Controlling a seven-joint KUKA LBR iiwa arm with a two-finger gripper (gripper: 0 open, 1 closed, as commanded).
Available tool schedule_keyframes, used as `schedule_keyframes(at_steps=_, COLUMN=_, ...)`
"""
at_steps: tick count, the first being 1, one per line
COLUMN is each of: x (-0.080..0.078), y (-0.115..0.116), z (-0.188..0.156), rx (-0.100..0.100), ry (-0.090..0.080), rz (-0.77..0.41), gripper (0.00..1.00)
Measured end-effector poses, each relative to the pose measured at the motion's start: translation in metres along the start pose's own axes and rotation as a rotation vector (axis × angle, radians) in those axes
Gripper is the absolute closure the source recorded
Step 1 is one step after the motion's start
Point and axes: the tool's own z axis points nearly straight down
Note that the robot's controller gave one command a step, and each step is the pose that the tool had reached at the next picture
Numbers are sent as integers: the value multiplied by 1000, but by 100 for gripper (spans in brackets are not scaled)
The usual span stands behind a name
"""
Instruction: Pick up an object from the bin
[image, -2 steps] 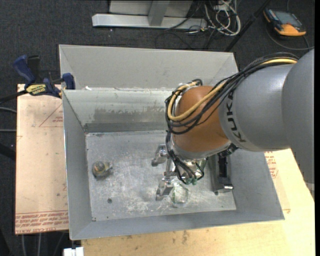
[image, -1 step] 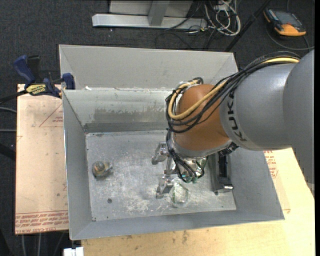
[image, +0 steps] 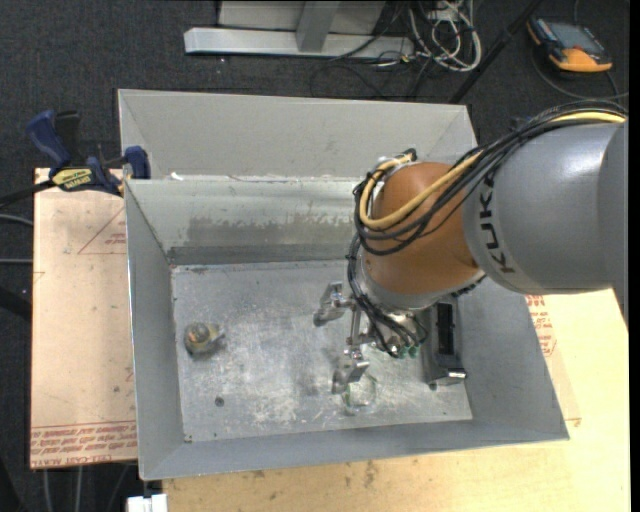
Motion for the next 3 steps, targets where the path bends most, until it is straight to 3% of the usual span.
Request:
schedule_keyframes(at_steps=1, x=5, y=-32, z=13, rx=6, ry=-2, rz=-126, gripper=0)
schedule_keyframes(at_steps=2, x=11, y=-49, z=16, rx=2, ry=0, rz=71, gripper=0)
schedule_keyframes(at_steps=3, x=13, y=-68, z=61, rx=1, ry=-13, rz=-365, gripper=100)
